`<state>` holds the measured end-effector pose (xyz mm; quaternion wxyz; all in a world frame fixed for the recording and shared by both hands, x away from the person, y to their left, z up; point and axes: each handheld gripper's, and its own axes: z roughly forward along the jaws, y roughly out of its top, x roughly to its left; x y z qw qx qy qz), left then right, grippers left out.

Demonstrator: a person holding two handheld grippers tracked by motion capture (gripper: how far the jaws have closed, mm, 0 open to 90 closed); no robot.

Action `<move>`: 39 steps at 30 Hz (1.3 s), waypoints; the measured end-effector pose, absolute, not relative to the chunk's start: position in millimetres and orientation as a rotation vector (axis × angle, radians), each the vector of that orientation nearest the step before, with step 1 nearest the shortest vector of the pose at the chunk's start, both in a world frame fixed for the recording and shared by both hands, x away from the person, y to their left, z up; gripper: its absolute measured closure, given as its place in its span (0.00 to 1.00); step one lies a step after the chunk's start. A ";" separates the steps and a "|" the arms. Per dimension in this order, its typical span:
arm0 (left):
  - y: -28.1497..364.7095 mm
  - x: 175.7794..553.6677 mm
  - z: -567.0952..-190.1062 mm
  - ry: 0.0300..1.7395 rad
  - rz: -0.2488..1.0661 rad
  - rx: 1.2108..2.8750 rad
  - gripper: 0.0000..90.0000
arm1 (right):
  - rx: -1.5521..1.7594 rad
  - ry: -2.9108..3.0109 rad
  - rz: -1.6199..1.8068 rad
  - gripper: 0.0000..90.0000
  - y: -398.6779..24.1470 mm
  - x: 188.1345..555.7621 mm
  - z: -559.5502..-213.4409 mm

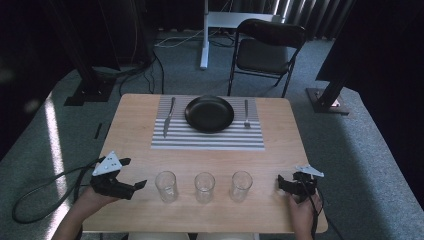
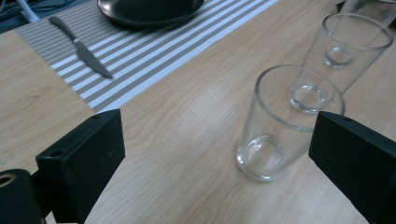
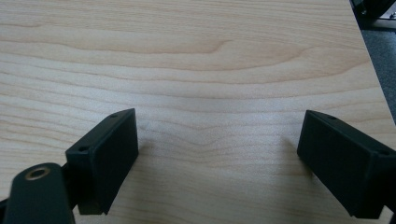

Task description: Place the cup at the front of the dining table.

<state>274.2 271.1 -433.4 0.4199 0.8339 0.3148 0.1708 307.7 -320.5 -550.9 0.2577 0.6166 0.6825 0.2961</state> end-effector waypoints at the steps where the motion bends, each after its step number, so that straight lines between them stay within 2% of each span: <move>1: 269.9 274.6 -432.8 0.782 0.414 2.092 0.04 | 1.672 1.851 0.802 0.13 -320.5 307.7 -550.9; 39: 204.6 284.2 -423.1 0.586 0.304 2.108 0.05 | 1.673 1.850 0.802 0.13 -320.5 307.7 -550.9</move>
